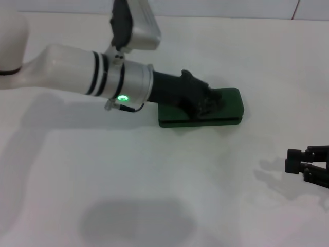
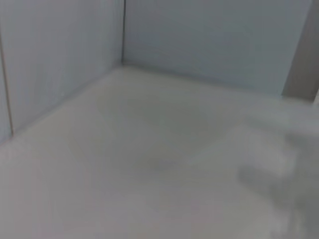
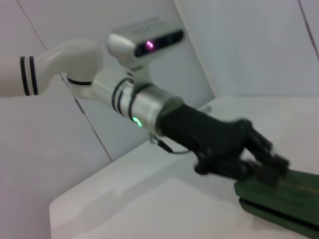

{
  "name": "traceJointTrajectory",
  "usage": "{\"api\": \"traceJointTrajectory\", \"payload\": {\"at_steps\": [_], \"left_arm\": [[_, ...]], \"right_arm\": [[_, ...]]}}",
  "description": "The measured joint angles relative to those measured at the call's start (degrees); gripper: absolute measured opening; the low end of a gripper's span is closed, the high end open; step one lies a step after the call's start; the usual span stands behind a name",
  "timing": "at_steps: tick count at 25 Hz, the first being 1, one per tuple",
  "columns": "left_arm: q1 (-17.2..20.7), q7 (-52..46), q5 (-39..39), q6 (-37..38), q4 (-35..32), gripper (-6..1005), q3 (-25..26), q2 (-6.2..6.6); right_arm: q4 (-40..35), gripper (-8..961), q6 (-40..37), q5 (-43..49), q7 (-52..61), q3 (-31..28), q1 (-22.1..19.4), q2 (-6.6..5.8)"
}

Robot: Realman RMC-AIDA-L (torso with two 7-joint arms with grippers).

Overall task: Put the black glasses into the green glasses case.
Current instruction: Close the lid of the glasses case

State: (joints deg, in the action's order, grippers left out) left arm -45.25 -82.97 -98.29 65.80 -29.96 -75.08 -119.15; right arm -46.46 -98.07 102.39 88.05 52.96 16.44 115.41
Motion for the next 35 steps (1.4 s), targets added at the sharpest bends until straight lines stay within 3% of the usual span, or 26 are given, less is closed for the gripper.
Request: {"api": "traceJointTrajectory", "payload": {"at_steps": [4, 7, 11, 18, 31, 35], "left_arm": [[8.0, -0.3, 5.3, 5.3, -11.2, 189, 0.7, 0.55], [11.2, -0.2, 7.1, 6.3, -13.5, 189, 3.1, 0.81], [9.4, 1.3, 3.4, 3.0, -7.8, 190, 5.8, 0.65], [4.6, 2.8, -2.4, -5.9, 1.9, 187, 5.9, 0.04], [4.4, 2.7, -3.7, -6.2, 4.2, 187, 5.7, -0.25], [5.2, 2.8, -2.7, -1.9, 2.0, 189, 6.0, -0.30]], "right_arm": [[0.4, 263, -0.3, 0.0, 0.0, 0.1, 0.2, -0.13], [0.4, 263, -0.2, 0.0, 0.0, 0.0, 0.4, -0.09], [0.5, 263, 0.1, 0.0, 0.0, 0.0, 1.3, -0.04], [0.7, 264, 0.2, 0.0, -0.1, 0.4, 1.7, 0.14], [1.3, 264, 0.4, 0.0, -0.1, 0.5, 2.1, 0.16], [1.3, 263, -0.1, 0.0, -0.1, 0.1, 1.6, 0.05]]}}
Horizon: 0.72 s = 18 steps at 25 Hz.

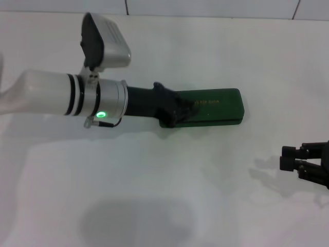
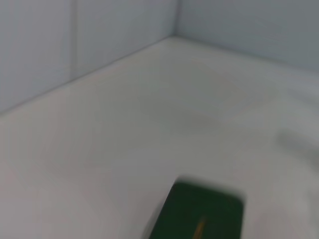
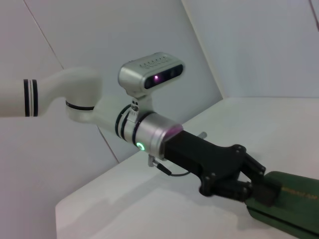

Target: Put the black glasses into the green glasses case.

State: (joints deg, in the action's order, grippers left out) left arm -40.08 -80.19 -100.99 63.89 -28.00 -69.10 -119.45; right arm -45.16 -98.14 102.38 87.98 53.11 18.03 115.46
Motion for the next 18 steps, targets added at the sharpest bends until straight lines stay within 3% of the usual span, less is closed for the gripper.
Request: {"api": "traceJointTrajectory", "payload": {"at_steps": [5, 7, 9, 12, 15, 17, 18], "left_arm": [[6.7, 0.0, 8.4, 13.4, -10.1, 193, 0.1, 0.73], [10.0, 0.2, 12.3, 20.1, -14.2, 194, 0.1, 1.57], [12.4, 2.3, 15.7, 28.0, -16.4, 195, 0.1, 3.23], [14.4, 9.0, 20.3, 39.4, -15.0, 197, 0.8, 5.55], [15.2, 12.2, 24.0, 48.1, -10.5, 368, 5.0, 6.53], [15.8, 13.3, 24.2, 51.8, -6.0, 450, 9.3, 7.87], [15.8, 13.3, 24.2, 51.8, -6.0, 491, 9.3, 7.87]], "right_arm": [[0.0, 263, -2.1, -0.6, 0.2, -0.1, -0.2, 0.01], [-0.3, 263, -4.3, -1.7, -0.3, -0.3, -0.4, 0.05], [-0.6, 263, -7.0, -3.7, -2.2, -0.3, -0.5, 0.06], [-0.4, 321, -12.7, -7.8, -8.1, 0.2, -0.3, 0.33], [-0.4, 378, -15.3, -12.2, -10.3, 2.2, 0.3, 0.62], [-1.2, 415, -15.1, -15.0, -10.5, 5.8, 0.8, 0.63], [-2.0, 434, -14.6, -16.3, -10.6, 8.0, 1.1, 0.65]]}}
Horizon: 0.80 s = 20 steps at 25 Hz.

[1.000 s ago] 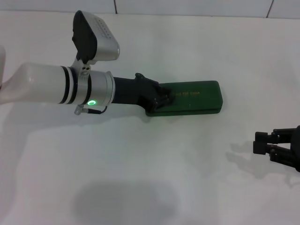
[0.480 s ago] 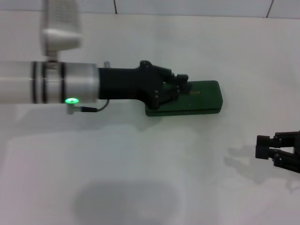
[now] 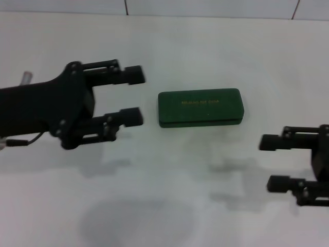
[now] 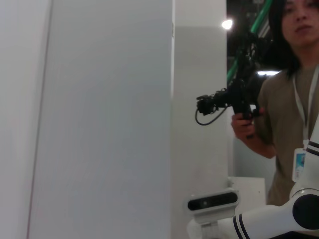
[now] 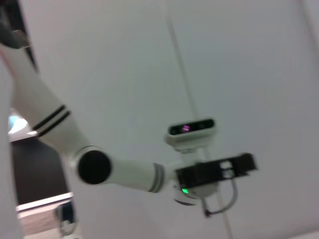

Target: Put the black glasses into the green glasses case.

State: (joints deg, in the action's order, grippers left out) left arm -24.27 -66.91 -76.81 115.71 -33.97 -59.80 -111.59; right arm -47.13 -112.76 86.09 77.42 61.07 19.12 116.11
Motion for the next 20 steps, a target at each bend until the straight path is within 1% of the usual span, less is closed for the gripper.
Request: {"api": "traceJointTrajectory", "payload": {"at_steps": [2, 4, 7, 12, 17, 20], "left_arm": [[0.5, 1.6, -0.9, 0.4, 1.0, 573, 0.3, 0.57], [1.2, 3.0, -2.7, 0.5, 1.4, 591, 0.4, 0.67], [1.6, 3.5, -4.9, 0.4, 1.5, 619, 0.8, 0.63], [1.8, 4.6, -6.8, 0.3, 1.6, 618, 1.1, 0.55], [1.7, 4.9, -8.2, 0.2, 1.6, 618, 1.1, 0.84], [1.9, 5.1, -8.4, -0.1, 1.6, 619, 1.2, 0.78]], "right_arm": [[-1.5, 472, 1.7, -2.5, -0.3, 4.1, 0.3, 0.04], [-2.6, 510, 4.6, -4.6, -0.6, 7.4, 0.7, 0.07], [-2.9, 566, 8.3, -6.2, -1.2, 10.0, 1.9, 0.08], [-2.4, 708, 11.8, -7.6, -2.1, 13.1, 3.7, 0.08], [-2.4, 806, 14.1, -9.1, -2.8, 15.3, 4.2, 0.08], [-2.4, 804, 14.3, -9.9, -2.9, 15.7, 4.4, 0.08]]}}
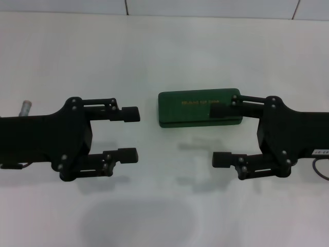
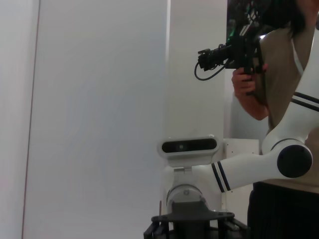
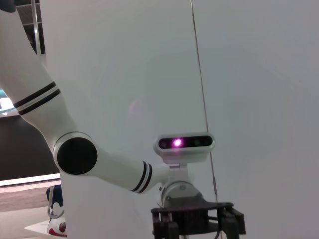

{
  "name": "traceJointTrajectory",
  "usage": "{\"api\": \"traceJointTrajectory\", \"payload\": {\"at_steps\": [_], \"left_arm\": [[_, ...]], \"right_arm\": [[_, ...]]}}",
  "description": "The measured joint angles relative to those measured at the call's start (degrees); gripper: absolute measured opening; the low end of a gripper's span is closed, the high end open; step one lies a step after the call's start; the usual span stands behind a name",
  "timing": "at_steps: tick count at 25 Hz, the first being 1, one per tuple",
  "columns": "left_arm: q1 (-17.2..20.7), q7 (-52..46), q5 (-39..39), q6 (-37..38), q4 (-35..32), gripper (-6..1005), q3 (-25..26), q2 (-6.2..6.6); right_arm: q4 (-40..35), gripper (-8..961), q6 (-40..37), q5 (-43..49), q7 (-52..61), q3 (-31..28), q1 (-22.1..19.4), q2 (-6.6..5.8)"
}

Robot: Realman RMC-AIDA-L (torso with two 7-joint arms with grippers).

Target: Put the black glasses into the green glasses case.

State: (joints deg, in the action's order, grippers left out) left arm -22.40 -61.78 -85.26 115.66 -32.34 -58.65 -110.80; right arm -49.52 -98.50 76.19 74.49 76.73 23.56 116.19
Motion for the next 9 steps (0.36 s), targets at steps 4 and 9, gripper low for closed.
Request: {"api": "traceJointTrajectory", "payload": {"at_steps": [4, 9], "left_arm": [[0.3, 0.7, -0.1, -0.2, 0.0, 619, 0.0, -0.07], [0.3, 0.7, -0.4, -0.4, 0.0, 619, 0.0, -0.13]], "right_arm": [[-0.4, 802, -0.1, -0.1, -0.1, 0.0, 0.2, -0.07], [-0.7, 802, -0.3, -0.1, -0.1, -0.1, 0.2, -0.09]]}}
